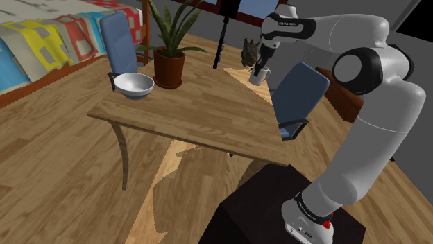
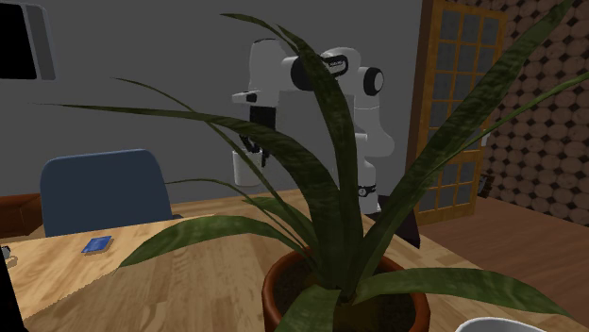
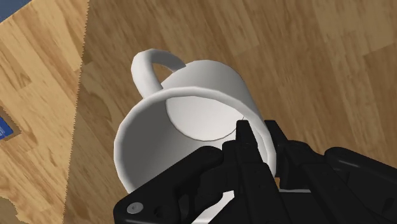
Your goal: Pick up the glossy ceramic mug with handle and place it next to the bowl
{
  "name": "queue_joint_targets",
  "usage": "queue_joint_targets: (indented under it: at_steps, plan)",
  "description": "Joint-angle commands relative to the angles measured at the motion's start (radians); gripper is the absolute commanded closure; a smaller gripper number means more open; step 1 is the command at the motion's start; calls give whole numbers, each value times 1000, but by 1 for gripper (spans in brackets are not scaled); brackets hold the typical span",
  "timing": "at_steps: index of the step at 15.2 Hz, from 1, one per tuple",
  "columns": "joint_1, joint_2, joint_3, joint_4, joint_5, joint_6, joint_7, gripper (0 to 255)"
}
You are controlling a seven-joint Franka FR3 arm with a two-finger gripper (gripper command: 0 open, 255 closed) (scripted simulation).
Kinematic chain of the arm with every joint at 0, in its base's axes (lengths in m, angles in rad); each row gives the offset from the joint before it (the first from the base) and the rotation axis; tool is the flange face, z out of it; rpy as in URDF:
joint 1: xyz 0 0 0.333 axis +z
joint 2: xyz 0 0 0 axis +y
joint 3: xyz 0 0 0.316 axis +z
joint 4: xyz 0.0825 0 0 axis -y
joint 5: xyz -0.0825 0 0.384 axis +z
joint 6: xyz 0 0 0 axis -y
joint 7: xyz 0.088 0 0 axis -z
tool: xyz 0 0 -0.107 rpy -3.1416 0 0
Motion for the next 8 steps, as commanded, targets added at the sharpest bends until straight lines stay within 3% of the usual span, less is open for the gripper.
queue_joint_targets:
  at_steps: [1, 8]
  plan:
    - [-1, -1, 0, 22, -1, -23, 1, 255]
    - [103, -19, 51, 5, -31, -23, 159, 255]
